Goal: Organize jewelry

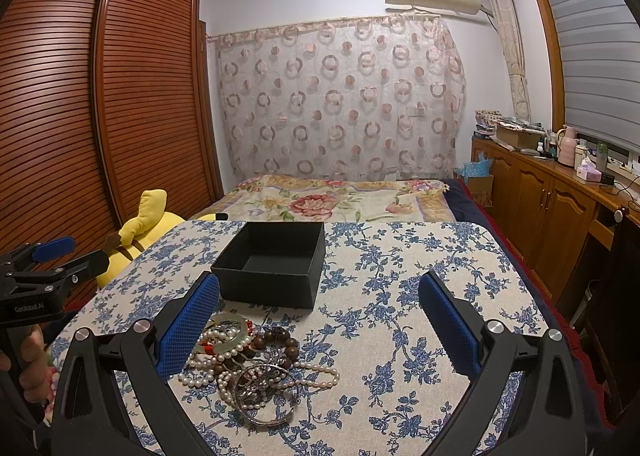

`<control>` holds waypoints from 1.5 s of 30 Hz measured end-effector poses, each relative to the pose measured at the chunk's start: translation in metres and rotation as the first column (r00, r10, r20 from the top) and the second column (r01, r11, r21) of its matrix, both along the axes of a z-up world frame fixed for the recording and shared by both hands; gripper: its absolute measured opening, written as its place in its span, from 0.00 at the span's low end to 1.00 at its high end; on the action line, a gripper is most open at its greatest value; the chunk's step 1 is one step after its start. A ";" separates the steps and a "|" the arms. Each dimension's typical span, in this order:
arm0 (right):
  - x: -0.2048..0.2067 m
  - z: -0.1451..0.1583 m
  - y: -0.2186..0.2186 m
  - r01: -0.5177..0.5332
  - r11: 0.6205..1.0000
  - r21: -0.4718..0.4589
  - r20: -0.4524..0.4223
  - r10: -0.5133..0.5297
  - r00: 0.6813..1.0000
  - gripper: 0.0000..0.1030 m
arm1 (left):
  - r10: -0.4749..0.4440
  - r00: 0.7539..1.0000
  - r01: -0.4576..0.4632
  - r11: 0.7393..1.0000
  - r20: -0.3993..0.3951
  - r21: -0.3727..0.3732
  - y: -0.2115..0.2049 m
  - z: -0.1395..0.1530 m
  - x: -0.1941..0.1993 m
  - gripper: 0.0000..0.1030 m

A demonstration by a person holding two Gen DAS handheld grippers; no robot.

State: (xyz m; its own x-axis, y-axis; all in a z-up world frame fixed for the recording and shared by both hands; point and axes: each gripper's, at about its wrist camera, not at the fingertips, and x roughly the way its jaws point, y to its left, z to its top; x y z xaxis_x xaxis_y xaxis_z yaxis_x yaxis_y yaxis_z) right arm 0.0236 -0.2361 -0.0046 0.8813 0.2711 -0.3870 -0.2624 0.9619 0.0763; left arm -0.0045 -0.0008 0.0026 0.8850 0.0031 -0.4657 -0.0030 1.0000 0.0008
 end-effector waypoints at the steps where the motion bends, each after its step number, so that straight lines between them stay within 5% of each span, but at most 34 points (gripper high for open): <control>1: 0.000 0.000 0.000 0.000 1.000 0.000 0.000 0.000 1.000 0.98 | -0.001 1.000 0.001 1.000 0.000 -0.001 0.000 0.000 0.000 0.94; 45: -0.001 0.000 0.002 0.000 1.000 -0.001 0.004 0.000 1.000 0.98 | -0.002 1.000 0.002 1.000 0.004 0.003 -0.004 -0.002 0.003 0.94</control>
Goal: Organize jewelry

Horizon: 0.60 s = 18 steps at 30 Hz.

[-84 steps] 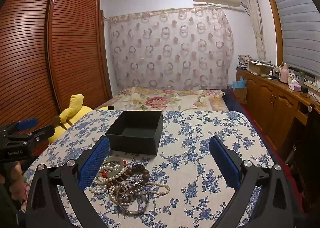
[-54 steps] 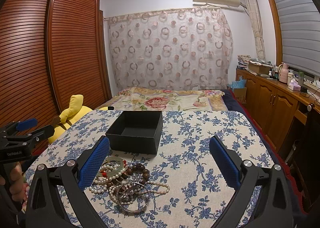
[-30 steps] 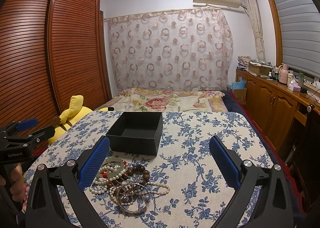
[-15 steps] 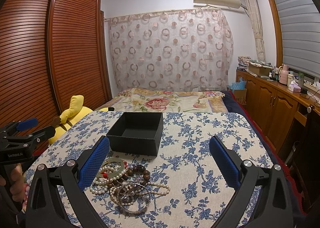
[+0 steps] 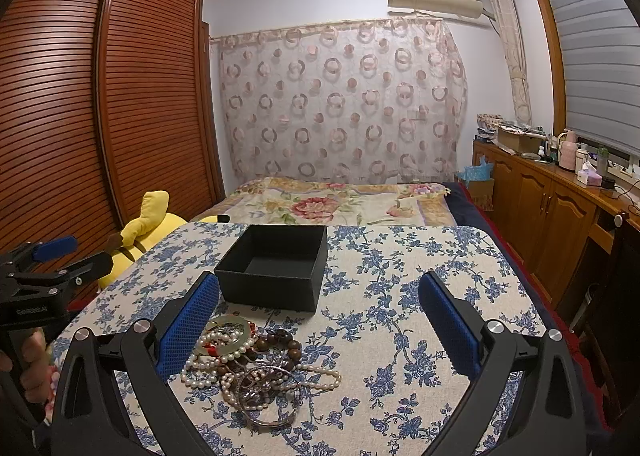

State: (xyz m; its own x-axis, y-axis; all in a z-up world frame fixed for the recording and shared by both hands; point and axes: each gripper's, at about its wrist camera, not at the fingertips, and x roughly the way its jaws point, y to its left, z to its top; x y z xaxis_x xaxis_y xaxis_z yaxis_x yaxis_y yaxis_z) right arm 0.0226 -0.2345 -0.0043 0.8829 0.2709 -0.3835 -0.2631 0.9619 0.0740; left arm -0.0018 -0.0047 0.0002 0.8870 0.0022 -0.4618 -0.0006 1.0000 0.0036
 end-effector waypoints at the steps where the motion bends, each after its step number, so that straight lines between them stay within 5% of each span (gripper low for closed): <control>1: 0.000 0.000 0.000 0.000 1.000 0.000 0.000 0.000 1.000 0.98 | -0.001 1.000 0.001 1.000 -0.001 0.000 -0.001 0.002 -0.001 0.94; 15: 0.001 -0.013 -0.004 -0.040 0.999 -0.024 -0.031 0.039 0.999 0.97 | -0.034 0.997 0.033 0.999 -0.073 -0.015 0.004 -0.025 0.009 0.94; 18: 0.005 -0.022 -0.008 -0.067 0.997 -0.029 -0.067 0.065 0.996 0.90 | -0.048 0.994 0.046 0.999 -0.100 -0.018 0.004 -0.036 0.013 0.94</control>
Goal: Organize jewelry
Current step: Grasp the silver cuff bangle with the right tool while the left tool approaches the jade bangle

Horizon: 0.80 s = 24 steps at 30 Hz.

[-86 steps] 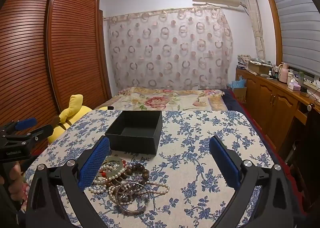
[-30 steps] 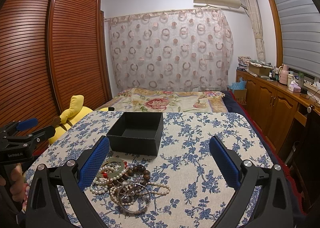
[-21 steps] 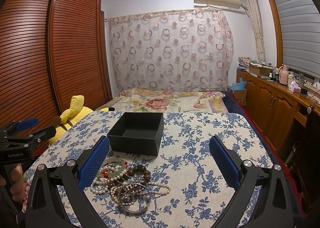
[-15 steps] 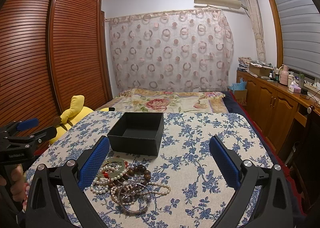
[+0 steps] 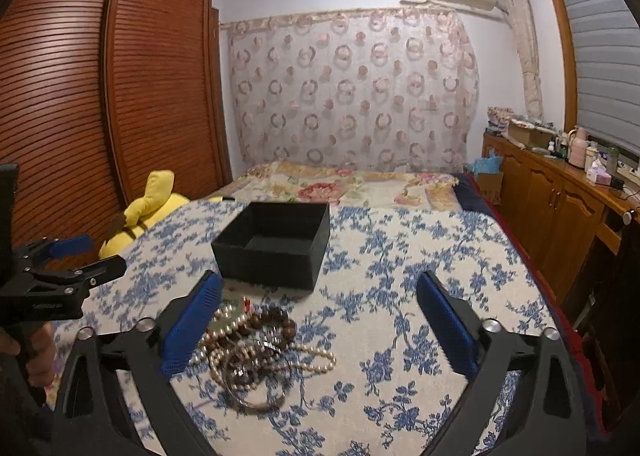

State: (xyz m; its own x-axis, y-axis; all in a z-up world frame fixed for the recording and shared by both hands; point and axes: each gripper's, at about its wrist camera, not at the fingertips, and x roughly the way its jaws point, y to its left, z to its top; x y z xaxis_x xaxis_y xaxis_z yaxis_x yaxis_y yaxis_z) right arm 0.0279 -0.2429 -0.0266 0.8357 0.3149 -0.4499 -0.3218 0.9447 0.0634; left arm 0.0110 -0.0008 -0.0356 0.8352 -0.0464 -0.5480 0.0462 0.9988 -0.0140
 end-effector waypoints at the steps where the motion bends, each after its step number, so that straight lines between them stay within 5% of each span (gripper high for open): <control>1: 0.001 -0.003 0.000 -0.006 1.000 -0.003 -0.011 0.006 1.000 0.86 | -0.009 1.000 0.009 1.000 -0.015 -0.003 0.001 -0.005 0.002 0.94; 6: 0.007 -0.021 0.002 -0.056 0.998 -0.022 -0.084 0.054 0.995 0.76 | -0.041 0.997 0.041 0.999 -0.064 -0.005 -0.002 -0.021 0.010 0.94; 24: 0.018 -0.067 0.050 -0.267 0.959 -0.094 -0.262 0.235 0.936 0.82 | -0.095 0.971 0.098 0.995 -0.221 0.001 -0.004 -0.063 0.028 0.94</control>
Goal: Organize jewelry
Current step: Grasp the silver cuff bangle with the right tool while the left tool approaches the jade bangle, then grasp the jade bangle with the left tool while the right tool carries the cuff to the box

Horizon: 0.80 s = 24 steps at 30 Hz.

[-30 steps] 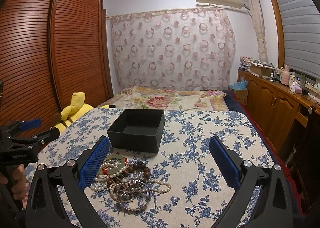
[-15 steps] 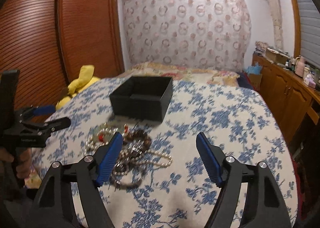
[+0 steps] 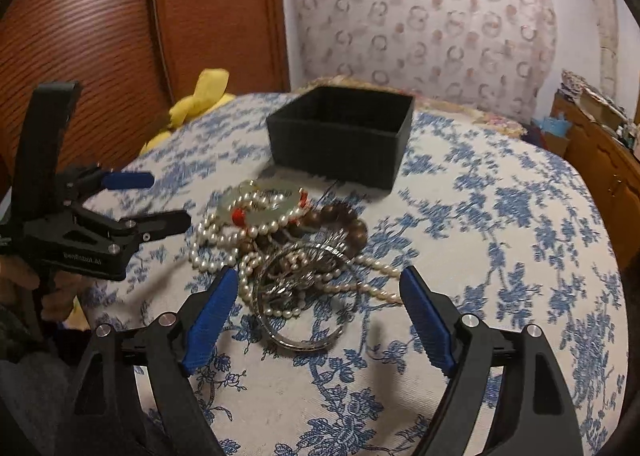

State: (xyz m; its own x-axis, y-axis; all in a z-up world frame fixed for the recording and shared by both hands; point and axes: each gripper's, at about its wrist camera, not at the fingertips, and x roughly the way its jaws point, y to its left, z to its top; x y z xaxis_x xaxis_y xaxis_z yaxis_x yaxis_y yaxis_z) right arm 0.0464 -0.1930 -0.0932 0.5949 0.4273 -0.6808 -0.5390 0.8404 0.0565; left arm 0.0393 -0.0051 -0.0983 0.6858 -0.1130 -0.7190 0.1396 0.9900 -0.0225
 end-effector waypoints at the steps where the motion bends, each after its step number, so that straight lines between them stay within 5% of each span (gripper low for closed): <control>1: 0.001 -0.002 0.002 -0.005 1.000 -0.007 -0.007 0.005 1.000 0.82 | 0.000 1.000 0.000 1.000 -0.006 -0.005 0.002 -0.001 0.001 0.94; 6: 0.002 -0.009 0.008 -0.029 0.999 -0.036 -0.022 0.028 0.999 0.82 | -0.005 1.000 0.004 1.000 -0.017 -0.021 0.006 -0.004 0.005 0.94; 9: 0.000 -0.009 0.008 -0.039 0.998 -0.053 -0.015 0.038 0.999 0.60 | -0.028 0.999 0.026 0.998 -0.027 -0.053 0.007 -0.004 0.009 0.94; 24: 0.001 0.011 -0.028 0.054 0.998 -0.012 0.050 -0.053 0.997 0.60 | -0.188 0.981 0.177 0.971 -0.056 -0.163 -0.026 0.002 0.047 0.88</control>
